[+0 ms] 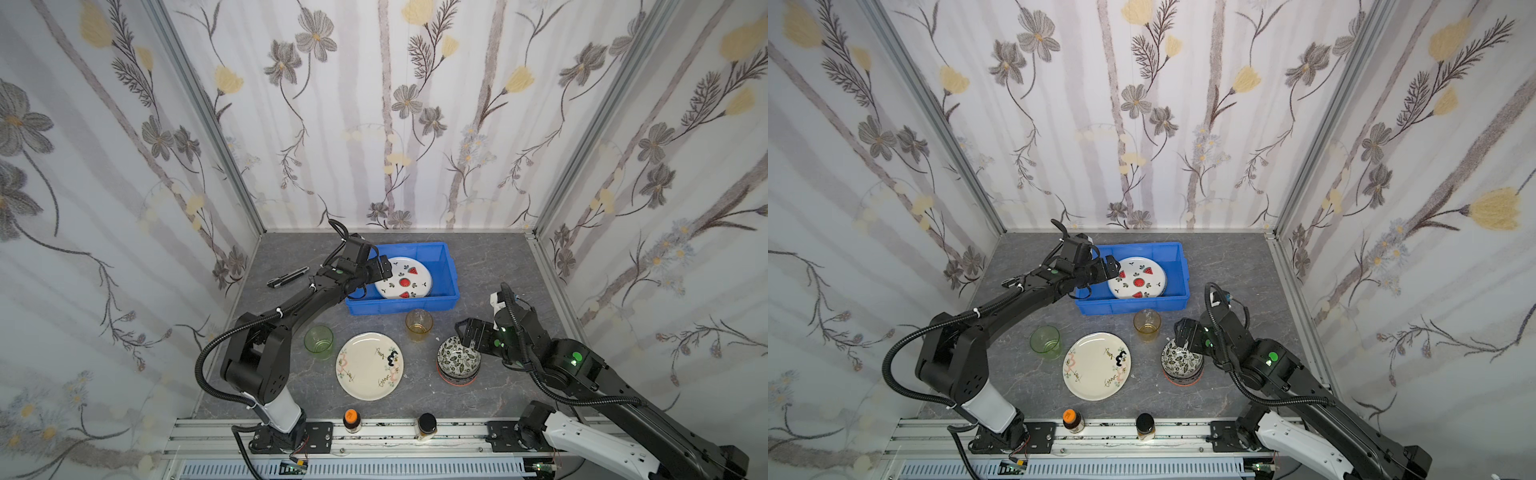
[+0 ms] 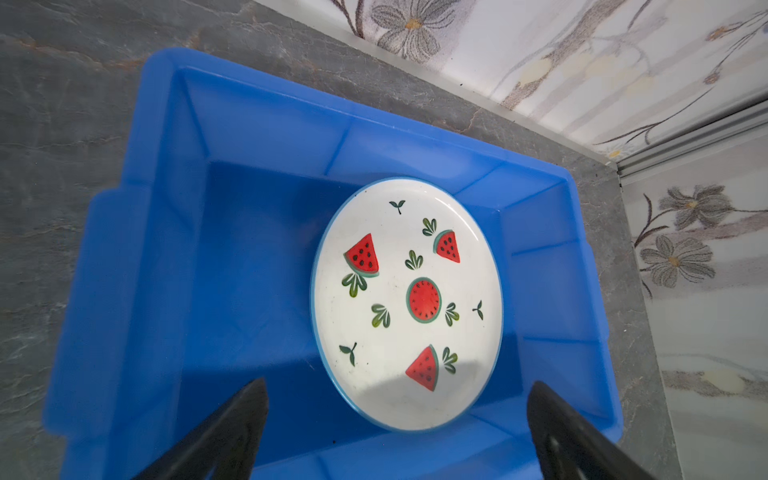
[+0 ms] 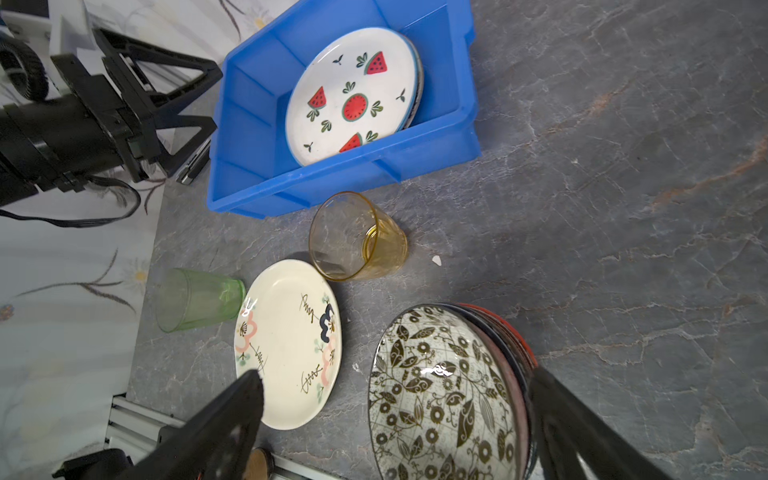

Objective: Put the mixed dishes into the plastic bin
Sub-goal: 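Open the left gripper and move both grippers to the cream patterned plate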

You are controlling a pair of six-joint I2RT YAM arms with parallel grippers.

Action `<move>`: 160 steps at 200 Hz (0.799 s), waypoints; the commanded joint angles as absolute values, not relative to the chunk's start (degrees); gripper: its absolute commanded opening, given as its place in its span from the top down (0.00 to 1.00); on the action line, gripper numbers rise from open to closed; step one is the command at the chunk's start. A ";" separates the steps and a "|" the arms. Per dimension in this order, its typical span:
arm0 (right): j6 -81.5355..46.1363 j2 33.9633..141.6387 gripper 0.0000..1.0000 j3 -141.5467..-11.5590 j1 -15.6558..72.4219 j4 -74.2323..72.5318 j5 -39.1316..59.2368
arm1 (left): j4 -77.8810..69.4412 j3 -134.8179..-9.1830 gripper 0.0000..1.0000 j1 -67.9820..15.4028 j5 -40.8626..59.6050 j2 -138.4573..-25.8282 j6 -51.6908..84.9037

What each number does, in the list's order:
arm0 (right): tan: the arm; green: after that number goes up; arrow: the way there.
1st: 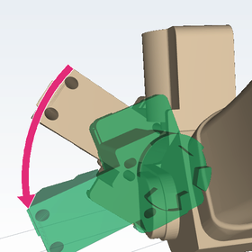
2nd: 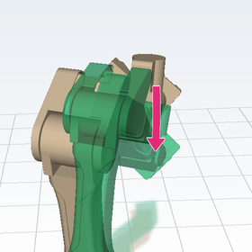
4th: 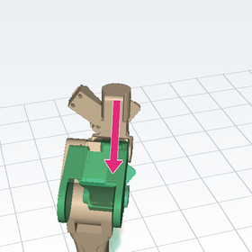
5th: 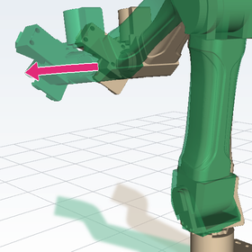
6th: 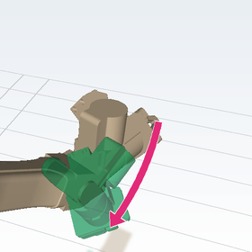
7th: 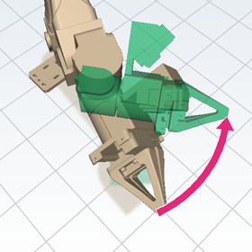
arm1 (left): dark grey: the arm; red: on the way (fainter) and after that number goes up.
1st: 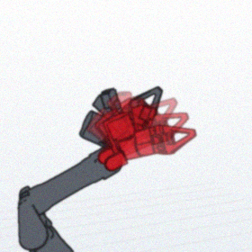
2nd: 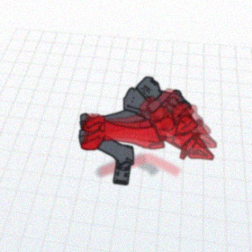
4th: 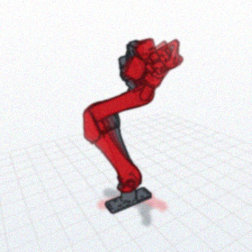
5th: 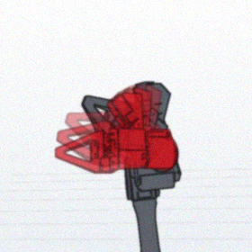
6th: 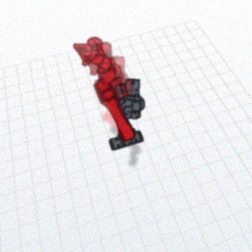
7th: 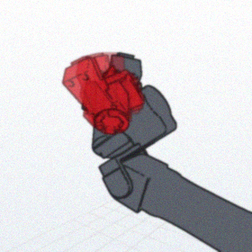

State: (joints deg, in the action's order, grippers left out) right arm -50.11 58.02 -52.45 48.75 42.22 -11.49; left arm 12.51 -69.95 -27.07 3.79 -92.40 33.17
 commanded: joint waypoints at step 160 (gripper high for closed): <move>-40.53 89.27 0.05 -59.61 54.84 19.90 6.40 | 40.79 -47.41 0.00 -23.47 12.94 -48.99 36.47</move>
State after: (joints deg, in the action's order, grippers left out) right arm -41.28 87.07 -59.99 54.68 24.38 3.20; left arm 36.36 -49.06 -23.51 7.73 -50.92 36.03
